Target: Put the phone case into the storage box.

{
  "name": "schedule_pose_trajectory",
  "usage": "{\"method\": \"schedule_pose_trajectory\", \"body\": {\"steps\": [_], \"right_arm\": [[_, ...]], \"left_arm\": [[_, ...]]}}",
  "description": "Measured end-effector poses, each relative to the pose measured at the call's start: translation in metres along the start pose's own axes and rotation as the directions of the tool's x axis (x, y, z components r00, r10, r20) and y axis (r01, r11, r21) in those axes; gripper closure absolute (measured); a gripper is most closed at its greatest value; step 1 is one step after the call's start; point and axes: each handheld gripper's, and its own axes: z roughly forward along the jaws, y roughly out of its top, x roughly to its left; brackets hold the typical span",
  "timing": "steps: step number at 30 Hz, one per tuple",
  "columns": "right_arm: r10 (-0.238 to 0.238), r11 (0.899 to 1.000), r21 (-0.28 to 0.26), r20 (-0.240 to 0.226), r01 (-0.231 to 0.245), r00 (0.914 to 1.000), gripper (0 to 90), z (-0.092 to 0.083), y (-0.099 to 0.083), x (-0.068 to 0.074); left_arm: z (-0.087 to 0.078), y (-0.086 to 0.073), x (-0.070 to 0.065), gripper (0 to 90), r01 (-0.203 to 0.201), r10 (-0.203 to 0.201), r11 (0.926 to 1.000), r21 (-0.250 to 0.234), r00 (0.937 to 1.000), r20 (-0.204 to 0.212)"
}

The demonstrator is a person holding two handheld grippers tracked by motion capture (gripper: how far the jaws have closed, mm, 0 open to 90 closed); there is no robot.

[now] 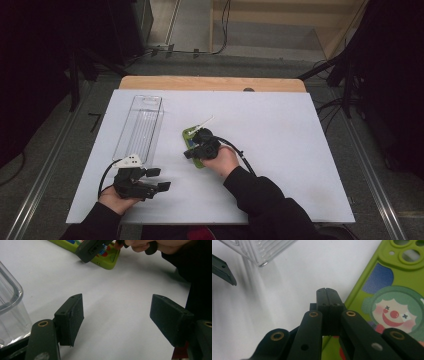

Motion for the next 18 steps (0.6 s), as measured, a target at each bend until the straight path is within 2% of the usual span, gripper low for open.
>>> {"method": "schedule_pose_trajectory", "body": {"steps": [15,18], "right_arm": [[0.026,1.0,0.005,0.027,-0.026,0.9993,87.7,-0.018,-0.015,-0.015],[0.045,0.999,0.001,0.029,-0.045,0.9986,87.7,-0.021,-0.018,-0.018]], "left_arm": [[0.0,0.0,0.0,27.9,0.001,-0.001,1.0,0.0,1.0,0.003],[0.0,0.0,0.0,27.9,0.002,-0.002,1.0,0.001,1.0,0.004]]}}
